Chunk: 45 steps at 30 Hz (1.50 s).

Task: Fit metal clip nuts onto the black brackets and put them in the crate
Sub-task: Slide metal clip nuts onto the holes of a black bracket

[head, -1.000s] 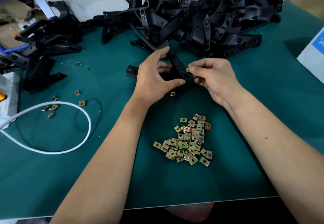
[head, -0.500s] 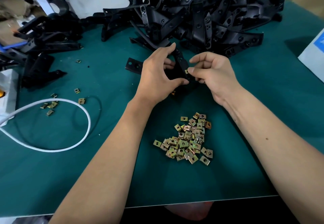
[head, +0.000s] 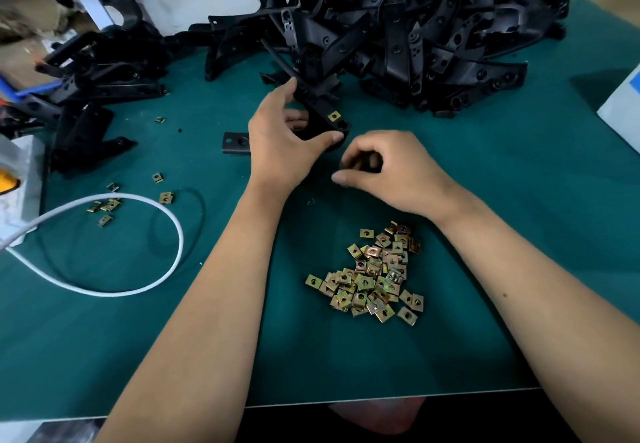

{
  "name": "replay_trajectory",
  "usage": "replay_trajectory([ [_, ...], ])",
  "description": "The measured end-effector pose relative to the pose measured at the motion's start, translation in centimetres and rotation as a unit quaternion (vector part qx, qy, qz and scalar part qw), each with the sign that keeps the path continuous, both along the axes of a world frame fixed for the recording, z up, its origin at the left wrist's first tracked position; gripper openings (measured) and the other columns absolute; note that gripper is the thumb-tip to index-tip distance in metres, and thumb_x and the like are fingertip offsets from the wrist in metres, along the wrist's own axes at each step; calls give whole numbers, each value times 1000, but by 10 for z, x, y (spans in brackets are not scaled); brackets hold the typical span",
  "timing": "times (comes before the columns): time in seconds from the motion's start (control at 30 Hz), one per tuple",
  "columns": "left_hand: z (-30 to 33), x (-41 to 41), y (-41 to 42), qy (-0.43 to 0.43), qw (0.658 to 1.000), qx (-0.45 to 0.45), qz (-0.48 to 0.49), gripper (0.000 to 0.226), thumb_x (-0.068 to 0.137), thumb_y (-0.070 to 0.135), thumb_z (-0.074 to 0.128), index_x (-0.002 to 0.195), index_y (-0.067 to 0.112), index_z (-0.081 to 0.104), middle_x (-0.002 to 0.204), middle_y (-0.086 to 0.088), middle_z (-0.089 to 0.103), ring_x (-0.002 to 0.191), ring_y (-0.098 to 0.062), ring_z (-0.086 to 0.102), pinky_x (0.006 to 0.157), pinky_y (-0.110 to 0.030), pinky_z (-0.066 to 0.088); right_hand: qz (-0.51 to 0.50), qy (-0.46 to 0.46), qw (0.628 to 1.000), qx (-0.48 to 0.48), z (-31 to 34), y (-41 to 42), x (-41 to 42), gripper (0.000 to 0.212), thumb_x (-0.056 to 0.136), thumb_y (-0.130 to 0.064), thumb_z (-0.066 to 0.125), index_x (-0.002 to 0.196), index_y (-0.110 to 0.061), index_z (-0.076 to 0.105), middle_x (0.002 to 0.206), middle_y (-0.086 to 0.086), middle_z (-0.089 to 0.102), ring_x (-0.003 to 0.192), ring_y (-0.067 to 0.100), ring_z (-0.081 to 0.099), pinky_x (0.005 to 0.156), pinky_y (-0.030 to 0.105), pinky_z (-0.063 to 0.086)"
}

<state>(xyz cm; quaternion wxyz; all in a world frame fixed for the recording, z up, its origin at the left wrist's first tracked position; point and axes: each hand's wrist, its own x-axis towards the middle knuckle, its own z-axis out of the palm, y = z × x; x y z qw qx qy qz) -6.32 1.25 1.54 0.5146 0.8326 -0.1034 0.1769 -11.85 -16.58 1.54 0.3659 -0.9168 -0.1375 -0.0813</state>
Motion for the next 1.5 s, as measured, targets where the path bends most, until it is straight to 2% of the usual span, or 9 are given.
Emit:
replay_trajectory([
  [0.1,-1,-1,0,8,1000,9,-4,100,64,24,98,150,9,47,141,-1,59,106,-9,66,92,-22,56,22,-3,997,-69,1,1,0,23,79,-40,87,92,-24,76,91,-7,64,74,0,52,69,24,39],
  [0.23,-1,-2,-1,17,999,23,-27,100,66,20,97,151,7,46,144,-4,57,109,-13,66,95,-26,56,15,-11,997,-70,0,-1,1,16,85,-34,83,92,-22,74,93,-7,63,77,2,53,69,22,38],
  [0.5,0,-3,-1,24,998,35,-35,102,66,24,97,152,8,44,145,-3,56,112,-14,65,98,-28,54,-68,-37,996,48,4,-6,2,10,98,-23,68,94,-15,71,81,-10,67,77,7,63,74,24,49],
  [0.7,0,-4,-2,19,999,36,-32,101,66,23,97,151,7,45,144,-4,57,110,-14,66,97,-28,55,-19,19,995,-98,3,-9,4,18,87,-38,80,88,-24,69,96,-2,54,83,13,52,72,28,37],
  [0.9,0,-4,-1,21,998,40,-34,101,66,24,97,151,8,45,144,-3,57,111,-14,66,97,-30,55,11,15,996,-84,4,-10,2,17,90,-30,78,81,-26,65,85,-10,63,75,5,56,68,28,43],
  [1.0,0,-4,-1,22,998,40,-37,101,67,23,97,151,8,45,144,-3,56,111,-15,66,97,-31,55,13,8,1000,-25,4,-8,0,14,94,-25,74,86,-21,63,78,-7,70,72,7,64,69,31,52],
  [1.13,0,-4,-1,18,998,42,-37,102,67,24,97,152,7,44,145,-4,55,112,-13,65,97,-25,55,3,17,992,124,6,-7,-1,3,98,-12,68,100,-13,68,77,0,75,64,9,65,65,23,53],
  [1.2,0,-5,-1,20,998,42,-42,102,67,23,97,152,7,44,145,-5,55,112,-13,65,98,-25,54,-8,28,984,176,7,-9,0,12,97,-6,67,108,-9,73,82,3,76,67,10,65,65,21,52],
  [1.5,0,-8,-4,25,997,37,-66,108,62,34,99,152,11,45,143,-3,56,112,-10,64,97,-19,53,-85,12,956,279,10,-17,2,14,95,-5,68,93,-16,77,74,1,76,61,7,62,57,19,49],
])
